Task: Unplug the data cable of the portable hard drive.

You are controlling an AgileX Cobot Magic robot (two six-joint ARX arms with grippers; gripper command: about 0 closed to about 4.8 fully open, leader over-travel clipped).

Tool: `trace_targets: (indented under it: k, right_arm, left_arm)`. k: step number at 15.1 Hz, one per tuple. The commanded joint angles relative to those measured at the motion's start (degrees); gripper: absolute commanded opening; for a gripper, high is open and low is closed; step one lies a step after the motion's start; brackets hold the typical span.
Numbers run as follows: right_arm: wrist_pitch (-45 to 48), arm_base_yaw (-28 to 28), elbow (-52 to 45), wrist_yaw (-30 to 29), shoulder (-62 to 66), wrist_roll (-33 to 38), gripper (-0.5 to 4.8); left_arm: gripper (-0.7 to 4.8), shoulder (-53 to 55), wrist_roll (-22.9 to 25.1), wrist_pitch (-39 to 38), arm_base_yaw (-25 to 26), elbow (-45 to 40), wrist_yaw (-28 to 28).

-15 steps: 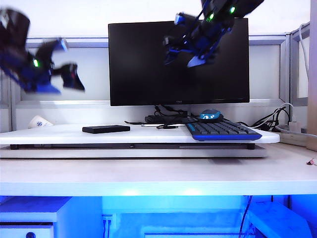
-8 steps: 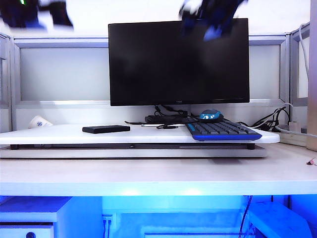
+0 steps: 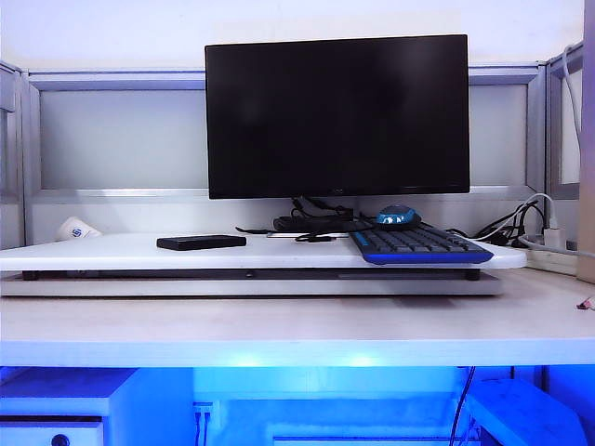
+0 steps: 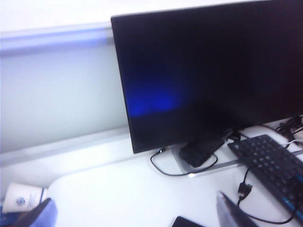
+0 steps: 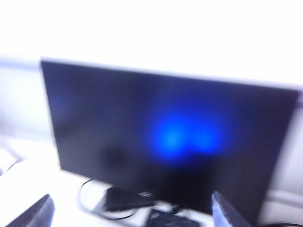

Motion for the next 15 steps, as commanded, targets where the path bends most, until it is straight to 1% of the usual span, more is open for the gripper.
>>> trace_targets:
  k: [1,2,4,5,7,8,10,11,13,15]
  right_arm:
    - [-5.4,-3.3,0.4,0.0,-5.4,0.0,4.26]
    - [-7.3,-4.2,0.4,0.0,-6.6,0.1,4.25]
    - [-13.3,-5.9,0.4,-0.2,-10.3,1.5,3.89]
    - [-15.1,-5.9,0.3,-0.2,-11.8,1.5,3.88]
    - [-17.1,-5.9,-0.9,-0.4,-16.1,1.5,3.86]
    - [-18.0,-5.9,-1.1,-0.4,-17.7,1.6,3.86]
    - [-21.1,-5.8,-1.2,-0.5,-21.6,1.6,3.85]
    - [-22.9,-5.8,-1.2,-0.9,-23.7,1.6,3.85]
    - [-29.0,-5.8,-1.4,-1.5,-28.2,1.5,3.71]
    - [-30.8,-5.8,-4.5,-1.5,-32.8,1.5,3.65]
  left_arm:
    - [4.52,-4.5,-1.8,-1.4,0.0,0.2,0.3]
    - [4.53,-5.5,-1.8,-2.1,0.0,0.2,0.3]
    - [4.52,-8.6,-1.8,-5.4,0.0,0.2,0.3]
    - [4.52,-9.7,-1.8,-6.7,0.0,0.2,0.3]
    - [4.52,-13.1,-1.9,-11.8,0.0,0.2,0.3]
    - [4.41,-14.5,-1.9,-13.3,0.0,0.2,0.3]
    - [4.04,-18.5,-2.2,-16.0,0.0,0.2,0.3]
    - [3.95,-20.8,-3.5,-17.1,0.0,0.2,0.3]
    - [3.95,-26.2,-5.1,-20.4,0.0,0.2,0.2]
    - [3.95,-30.3,-5.1,-24.1,0.0,0.1,0.2]
